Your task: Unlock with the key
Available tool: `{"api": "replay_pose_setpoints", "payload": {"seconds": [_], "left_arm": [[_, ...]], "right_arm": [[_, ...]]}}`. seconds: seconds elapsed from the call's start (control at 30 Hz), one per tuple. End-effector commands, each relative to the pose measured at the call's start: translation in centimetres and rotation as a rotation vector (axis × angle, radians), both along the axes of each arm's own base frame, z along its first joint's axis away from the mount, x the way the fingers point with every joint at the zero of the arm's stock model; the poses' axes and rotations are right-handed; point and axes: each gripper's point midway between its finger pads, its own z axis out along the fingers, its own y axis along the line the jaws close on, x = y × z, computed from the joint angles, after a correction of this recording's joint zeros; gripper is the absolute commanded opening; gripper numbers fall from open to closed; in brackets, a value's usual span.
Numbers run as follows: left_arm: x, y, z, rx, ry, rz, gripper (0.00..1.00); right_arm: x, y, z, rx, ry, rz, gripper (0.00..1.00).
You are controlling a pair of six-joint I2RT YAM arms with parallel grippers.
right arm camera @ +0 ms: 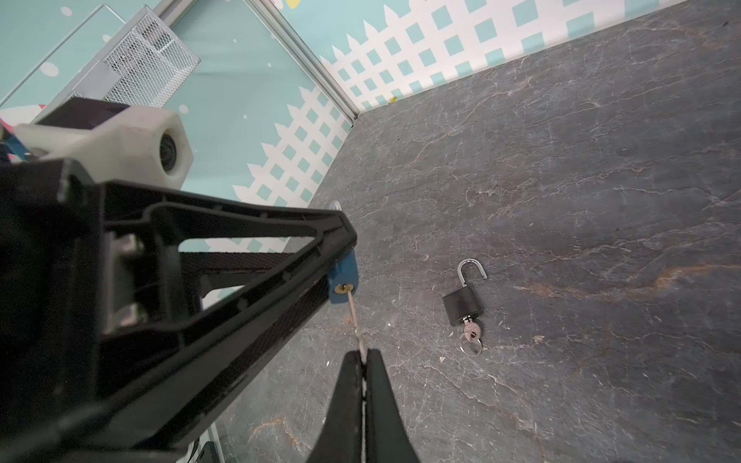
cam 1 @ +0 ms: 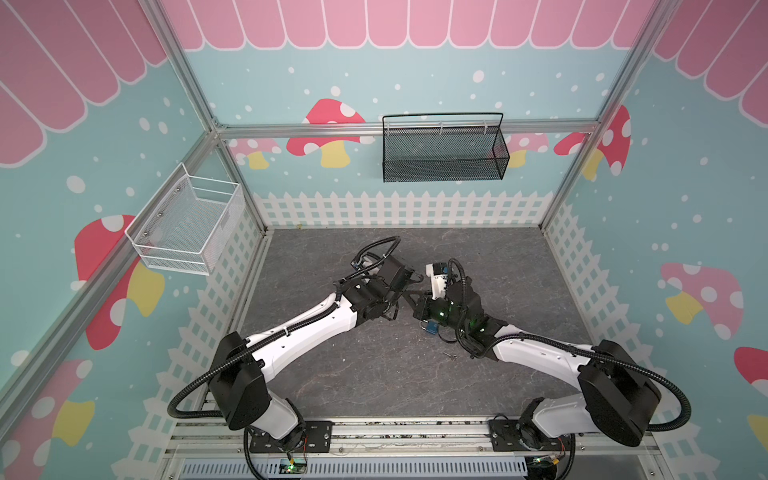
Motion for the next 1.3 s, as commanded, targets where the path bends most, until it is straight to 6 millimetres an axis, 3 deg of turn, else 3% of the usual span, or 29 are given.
{"api": "replay_pose_setpoints", "payload": {"seconds": [0.0, 0.33, 0.6, 1.07, 1.27], "left_arm": [[0.1, 0.2, 0.5, -0.025, -0.012, 0.019, 0.0], [0.3, 0.7, 0.7, -0.026, -0.018, 0.03, 0.0], [-0.2, 0.4, 1.0, -0.054, -0.013, 0.011, 0.0], [-0.2, 0.7, 1.0, -0.055, -0.022, 0.02, 0.0], [0.1, 1.1, 2.0, -0.062, -0.049, 0.036, 0.0]], "right_arm": [[-0.3, 0.3, 2.1, 0.028, -0.045, 0.01, 0.0], [-0.7, 0.5, 1.7, 0.029, -0.038, 0.021, 0.0], [0.5, 0.0, 0.3, -0.014, 0.006, -0.046, 0.0], [-0.3, 0.9, 2.7, 0.021, -0.042, -0.001, 0.0], [-0.8, 0.7, 0.9, -0.003, -0.004, -0.008, 0.0]]}}
